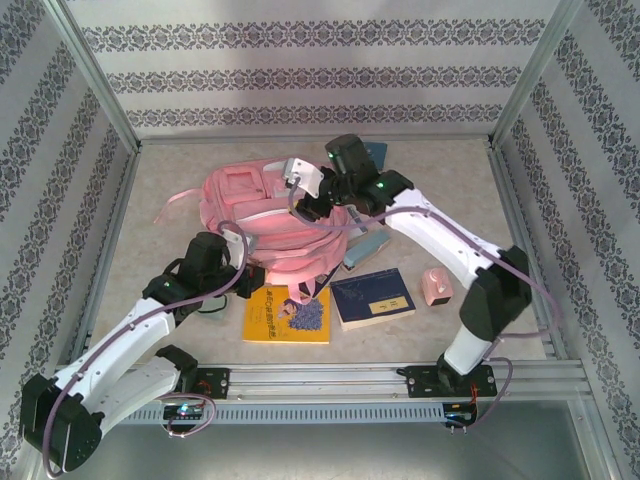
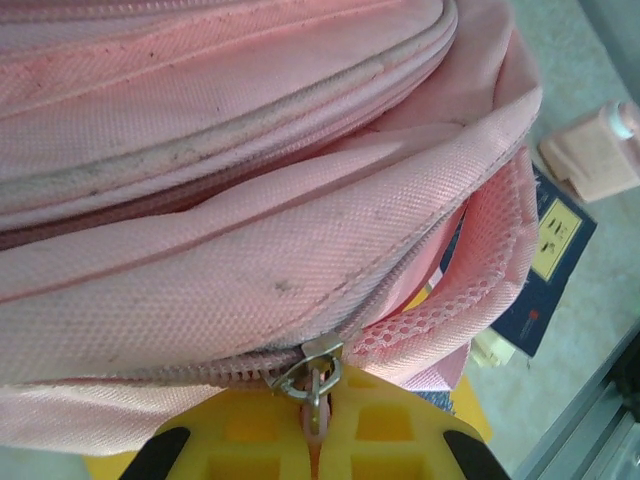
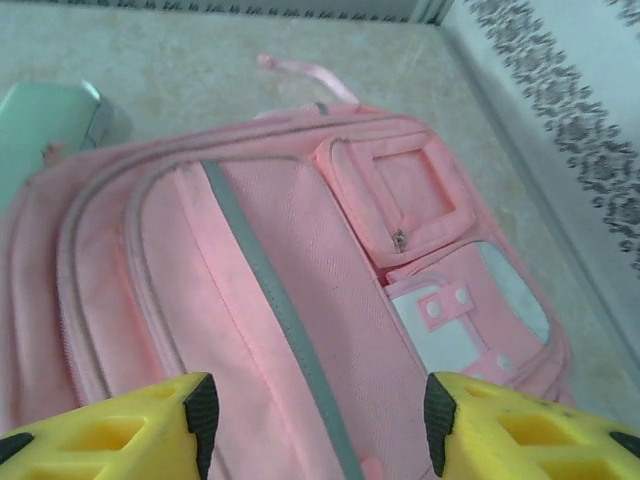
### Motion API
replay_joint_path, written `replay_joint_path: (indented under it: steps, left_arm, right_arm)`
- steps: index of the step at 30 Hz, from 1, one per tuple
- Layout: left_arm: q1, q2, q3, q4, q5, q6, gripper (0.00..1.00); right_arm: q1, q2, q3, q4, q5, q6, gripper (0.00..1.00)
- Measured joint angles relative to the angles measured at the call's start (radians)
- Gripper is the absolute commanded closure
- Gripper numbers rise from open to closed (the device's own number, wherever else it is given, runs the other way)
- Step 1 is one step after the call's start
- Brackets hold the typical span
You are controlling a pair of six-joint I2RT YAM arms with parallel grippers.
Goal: Pack the student bag
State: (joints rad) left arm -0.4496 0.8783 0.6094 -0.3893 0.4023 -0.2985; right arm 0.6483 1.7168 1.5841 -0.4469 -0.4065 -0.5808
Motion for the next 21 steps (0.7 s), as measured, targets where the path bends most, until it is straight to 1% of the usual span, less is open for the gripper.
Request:
replay_joint_path:
  steps: [6,12,15,18,21]
  left_arm:
    - [0.0,-0.051,0.0,-0.095,-0.015,0.054,1.0]
    - [0.006,-0.056,0.0,-0.146,-0.022,0.089,1.0]
    - [0.007,-0.055,0.0,-0.15,-0.023,0.096,1.0]
    - [0.013,-0.052,0.0,-0.151,-0.023,0.108,1.0]
    - [0.02,-0.052,0.0,-0.156,-0.023,0.114,1.0]
  right_arm:
    - [-0.024,0.196,0.146,-0.113,-0.171,-0.042,0.38]
    - [-0.037,0.322,0.233,-0.164,-0.341,-0.002,0.39]
    - [-0.035,0.349,0.238,-0.17,-0.398,0.029,0.39]
    - [-0.023,0.368,0.238,-0.174,-0.423,0.045,0.4]
    - [-0.005,0.387,0.238,-0.174,-0.432,0.06,0.44]
